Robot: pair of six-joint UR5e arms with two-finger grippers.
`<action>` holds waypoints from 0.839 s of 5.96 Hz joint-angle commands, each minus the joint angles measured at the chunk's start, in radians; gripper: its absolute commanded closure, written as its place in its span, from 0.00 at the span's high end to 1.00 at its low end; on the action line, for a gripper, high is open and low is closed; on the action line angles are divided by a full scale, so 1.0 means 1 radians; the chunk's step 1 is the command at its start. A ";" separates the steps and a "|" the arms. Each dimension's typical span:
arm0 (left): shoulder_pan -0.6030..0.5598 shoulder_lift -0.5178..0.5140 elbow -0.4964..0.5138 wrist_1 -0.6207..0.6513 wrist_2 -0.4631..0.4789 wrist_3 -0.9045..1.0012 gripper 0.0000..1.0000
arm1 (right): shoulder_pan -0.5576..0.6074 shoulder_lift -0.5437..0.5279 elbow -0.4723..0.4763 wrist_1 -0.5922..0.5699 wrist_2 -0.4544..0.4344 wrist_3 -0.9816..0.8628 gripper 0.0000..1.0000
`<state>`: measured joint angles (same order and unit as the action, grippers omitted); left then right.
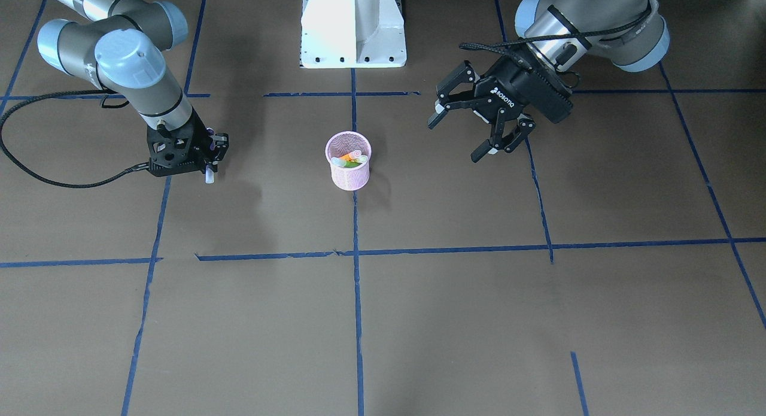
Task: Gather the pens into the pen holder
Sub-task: 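Lift the purple marker upright with the right gripper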
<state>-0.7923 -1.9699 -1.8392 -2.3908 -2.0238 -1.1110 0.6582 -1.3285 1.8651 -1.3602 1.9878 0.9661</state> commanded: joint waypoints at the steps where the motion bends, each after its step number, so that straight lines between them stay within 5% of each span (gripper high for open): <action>1: -0.024 0.009 0.008 0.012 -0.033 0.000 1.00 | 0.052 0.067 0.093 0.003 -0.017 0.031 0.00; 4: -0.142 0.023 0.006 0.265 -0.190 0.185 1.00 | 0.016 0.236 0.160 0.022 -0.327 0.120 0.00; 5: -0.159 0.057 0.006 0.272 -0.193 0.254 1.00 | -0.088 0.241 0.149 0.162 -0.532 0.118 0.00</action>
<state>-0.9316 -1.9390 -1.8316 -2.1491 -2.2060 -0.9252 0.6499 -1.1065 2.0186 -1.2990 1.6312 1.0862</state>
